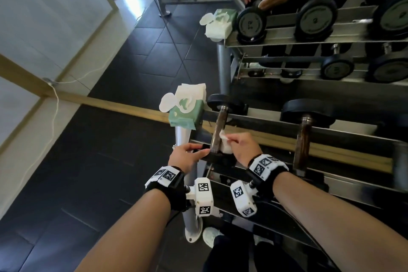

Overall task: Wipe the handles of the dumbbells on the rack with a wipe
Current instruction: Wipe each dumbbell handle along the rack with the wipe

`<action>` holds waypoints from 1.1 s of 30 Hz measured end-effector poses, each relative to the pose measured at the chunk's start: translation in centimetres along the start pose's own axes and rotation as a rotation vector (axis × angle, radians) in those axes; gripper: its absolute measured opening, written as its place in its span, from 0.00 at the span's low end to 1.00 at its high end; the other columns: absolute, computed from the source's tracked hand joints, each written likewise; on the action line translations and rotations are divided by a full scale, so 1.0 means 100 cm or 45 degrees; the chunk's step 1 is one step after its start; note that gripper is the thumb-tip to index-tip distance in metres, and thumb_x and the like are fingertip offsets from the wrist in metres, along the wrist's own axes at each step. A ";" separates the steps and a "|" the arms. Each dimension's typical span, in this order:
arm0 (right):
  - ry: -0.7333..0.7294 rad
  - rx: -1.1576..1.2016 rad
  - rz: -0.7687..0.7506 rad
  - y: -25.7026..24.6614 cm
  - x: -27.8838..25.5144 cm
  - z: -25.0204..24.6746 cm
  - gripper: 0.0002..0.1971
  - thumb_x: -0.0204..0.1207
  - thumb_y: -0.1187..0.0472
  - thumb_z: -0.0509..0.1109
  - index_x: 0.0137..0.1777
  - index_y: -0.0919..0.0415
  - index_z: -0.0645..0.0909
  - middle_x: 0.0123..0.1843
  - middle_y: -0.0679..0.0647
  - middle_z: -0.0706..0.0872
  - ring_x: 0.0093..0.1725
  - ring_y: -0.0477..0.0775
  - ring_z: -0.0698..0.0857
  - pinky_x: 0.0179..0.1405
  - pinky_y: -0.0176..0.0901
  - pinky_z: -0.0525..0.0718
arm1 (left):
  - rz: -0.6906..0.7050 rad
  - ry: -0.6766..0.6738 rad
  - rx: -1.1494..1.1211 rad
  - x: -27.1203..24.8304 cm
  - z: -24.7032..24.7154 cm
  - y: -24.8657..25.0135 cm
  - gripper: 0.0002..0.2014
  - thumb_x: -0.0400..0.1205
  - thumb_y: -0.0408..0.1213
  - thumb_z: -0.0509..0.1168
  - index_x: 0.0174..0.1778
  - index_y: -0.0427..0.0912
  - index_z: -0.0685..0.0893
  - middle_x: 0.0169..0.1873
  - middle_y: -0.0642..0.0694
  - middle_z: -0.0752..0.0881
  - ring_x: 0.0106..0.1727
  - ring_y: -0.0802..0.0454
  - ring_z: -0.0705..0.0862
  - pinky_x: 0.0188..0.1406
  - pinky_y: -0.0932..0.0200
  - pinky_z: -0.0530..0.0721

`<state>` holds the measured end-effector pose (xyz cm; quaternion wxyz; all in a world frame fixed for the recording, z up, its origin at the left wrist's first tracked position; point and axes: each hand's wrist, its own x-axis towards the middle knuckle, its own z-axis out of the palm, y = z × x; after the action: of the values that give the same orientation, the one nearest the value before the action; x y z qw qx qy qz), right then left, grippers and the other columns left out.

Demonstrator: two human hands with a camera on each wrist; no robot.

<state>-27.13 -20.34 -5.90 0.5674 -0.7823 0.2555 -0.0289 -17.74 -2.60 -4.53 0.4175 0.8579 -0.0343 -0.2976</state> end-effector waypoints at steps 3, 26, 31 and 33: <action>0.241 0.065 -0.021 -0.014 0.021 -0.011 0.14 0.85 0.60 0.65 0.65 0.53 0.88 0.53 0.49 0.92 0.56 0.49 0.87 0.47 0.12 0.68 | 0.001 -0.003 -0.024 0.000 0.001 -0.003 0.12 0.70 0.49 0.81 0.47 0.53 0.90 0.45 0.49 0.91 0.44 0.52 0.86 0.54 0.55 0.84; 0.138 0.189 0.013 -0.011 0.025 0.005 0.12 0.85 0.59 0.67 0.64 0.54 0.88 0.46 0.45 0.89 0.42 0.36 0.83 0.42 0.13 0.71 | 0.039 0.052 -0.070 0.000 0.005 -0.010 0.11 0.71 0.49 0.80 0.46 0.55 0.89 0.45 0.56 0.89 0.48 0.52 0.88 0.51 0.58 0.84; -0.117 -0.082 -0.007 0.010 -0.009 0.014 0.15 0.86 0.62 0.64 0.64 0.47 0.88 0.58 0.47 0.90 0.55 0.45 0.85 0.55 0.24 0.75 | 0.031 0.038 -0.091 0.001 0.003 -0.010 0.11 0.71 0.48 0.80 0.46 0.54 0.90 0.45 0.52 0.90 0.49 0.51 0.89 0.55 0.57 0.85; -0.178 -0.119 -0.002 0.013 -0.012 0.010 0.16 0.84 0.65 0.64 0.60 0.47 0.90 0.54 0.43 0.90 0.54 0.39 0.85 0.56 0.24 0.75 | 0.037 0.035 -0.083 0.000 0.003 -0.010 0.10 0.71 0.48 0.80 0.46 0.55 0.89 0.44 0.53 0.90 0.49 0.52 0.89 0.53 0.59 0.84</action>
<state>-28.33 -19.28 -7.12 0.5467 -0.8082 0.2158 0.0373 -18.09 -2.22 -5.42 0.4499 0.8473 -0.0311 -0.2806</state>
